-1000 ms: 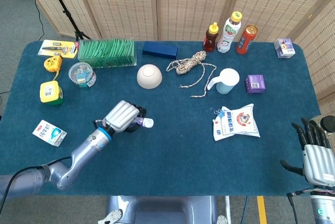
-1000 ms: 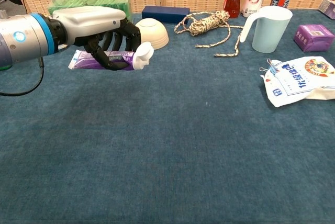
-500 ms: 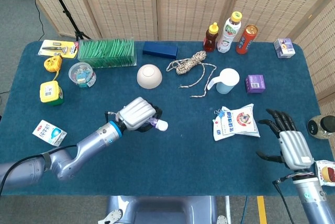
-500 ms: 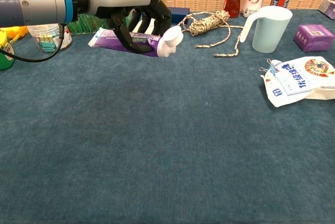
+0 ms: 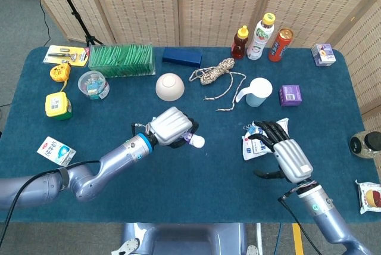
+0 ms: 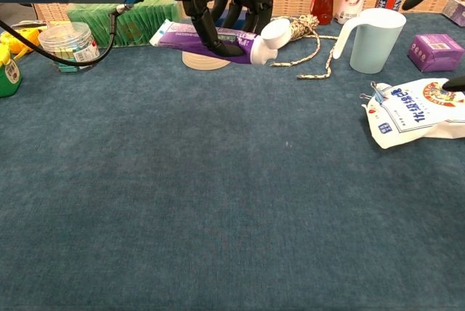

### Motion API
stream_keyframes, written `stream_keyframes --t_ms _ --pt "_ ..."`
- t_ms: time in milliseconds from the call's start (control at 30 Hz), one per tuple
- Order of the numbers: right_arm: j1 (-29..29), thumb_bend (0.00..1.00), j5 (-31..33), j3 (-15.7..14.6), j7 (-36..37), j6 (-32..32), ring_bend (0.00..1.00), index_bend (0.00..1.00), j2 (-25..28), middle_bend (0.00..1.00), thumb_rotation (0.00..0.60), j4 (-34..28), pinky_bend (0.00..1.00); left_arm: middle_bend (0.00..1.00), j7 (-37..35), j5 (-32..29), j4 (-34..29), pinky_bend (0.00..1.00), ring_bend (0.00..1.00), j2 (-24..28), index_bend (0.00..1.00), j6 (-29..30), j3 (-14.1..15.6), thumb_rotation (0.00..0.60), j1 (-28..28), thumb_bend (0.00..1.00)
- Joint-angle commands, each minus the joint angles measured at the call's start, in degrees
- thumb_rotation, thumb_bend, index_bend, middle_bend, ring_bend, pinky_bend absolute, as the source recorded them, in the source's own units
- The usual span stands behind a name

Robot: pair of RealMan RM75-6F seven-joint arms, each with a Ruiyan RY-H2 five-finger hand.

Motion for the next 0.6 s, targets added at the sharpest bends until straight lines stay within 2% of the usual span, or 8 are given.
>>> stream_keyframes --t_ms 33,333,600 --pt "0.75 0.0 -0.11 -0.25 -0.2 -0.43 0.0 0.24 -1.1 0.06 0.6 0.2 0.0 0.54 1.13 -2.1 0.35 0.56 0.55 -0.71 0.57 -0.35 0.1 0.6 -1.56 0.48" --pt "2.72 0.0 0.72 -0.05 -0.83 -0.91 0.0 0.21 -3.64 0.04 0.6 0.2 0.0 0.54 2.7 -7.83 3.23 0.56 0.56 -3.44 0.57 -1.69 0.57 0.6 -6.0 0.48" --pt "3.72 0.0 1.03 -0.35 -0.89 -1.0 0.0 0.2 -4.74 0.04 0.6 0.03 0.0 0.54 2.5 -9.82 5.95 0.56 0.56 -5.57 0.57 -1.68 0.91 0.6 -8.49 0.48"
